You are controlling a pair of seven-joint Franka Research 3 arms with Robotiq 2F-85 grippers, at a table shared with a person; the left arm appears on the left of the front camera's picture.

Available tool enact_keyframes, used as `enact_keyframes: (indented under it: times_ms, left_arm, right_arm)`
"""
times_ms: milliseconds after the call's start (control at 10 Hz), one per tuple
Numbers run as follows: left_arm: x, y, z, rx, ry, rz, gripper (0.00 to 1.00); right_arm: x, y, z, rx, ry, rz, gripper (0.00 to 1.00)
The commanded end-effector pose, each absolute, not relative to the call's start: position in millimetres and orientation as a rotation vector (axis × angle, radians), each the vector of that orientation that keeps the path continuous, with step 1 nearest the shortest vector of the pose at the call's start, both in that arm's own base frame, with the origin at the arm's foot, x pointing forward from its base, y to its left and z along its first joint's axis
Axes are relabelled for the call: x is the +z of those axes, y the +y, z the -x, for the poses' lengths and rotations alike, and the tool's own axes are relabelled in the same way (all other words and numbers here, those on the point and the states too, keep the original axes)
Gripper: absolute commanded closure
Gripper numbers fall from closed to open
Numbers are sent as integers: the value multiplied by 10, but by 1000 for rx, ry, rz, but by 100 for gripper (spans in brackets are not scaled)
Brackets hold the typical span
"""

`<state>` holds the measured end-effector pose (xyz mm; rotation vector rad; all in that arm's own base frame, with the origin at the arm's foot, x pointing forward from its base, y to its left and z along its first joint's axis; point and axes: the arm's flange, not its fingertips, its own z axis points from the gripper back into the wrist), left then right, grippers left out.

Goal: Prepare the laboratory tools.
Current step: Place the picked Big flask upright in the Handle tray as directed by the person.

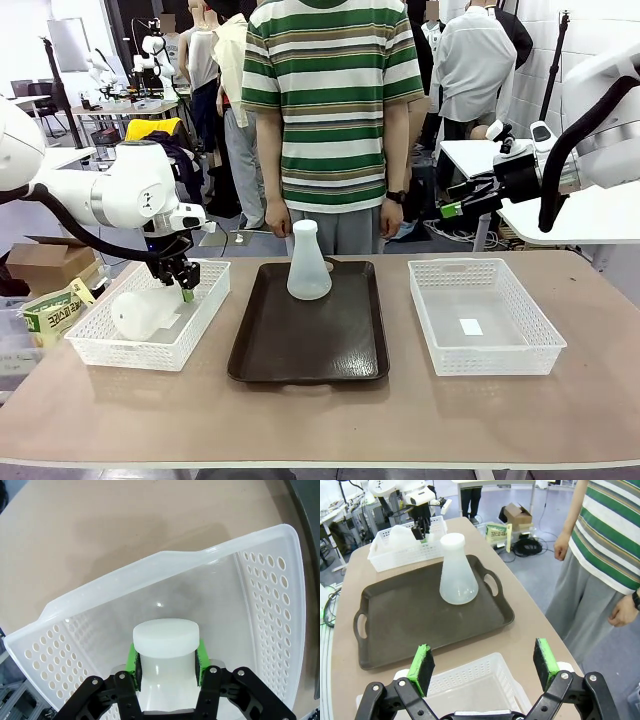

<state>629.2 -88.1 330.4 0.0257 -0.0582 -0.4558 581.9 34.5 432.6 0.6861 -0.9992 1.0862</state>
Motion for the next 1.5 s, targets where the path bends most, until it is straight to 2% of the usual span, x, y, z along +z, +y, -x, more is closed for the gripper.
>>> enact_keyframes:
  times_ms: [0,1400]
  left_arm:
    - [3315,-872,-6329,-447,-73,-46,100]
    - [3315,-872,-6329,-447,-73,-46,100]
  right_arm:
    - [4343,347,-5832,1079,-982,-682,0]
    - [4343,347,-5832,1079,-982,-682,0]
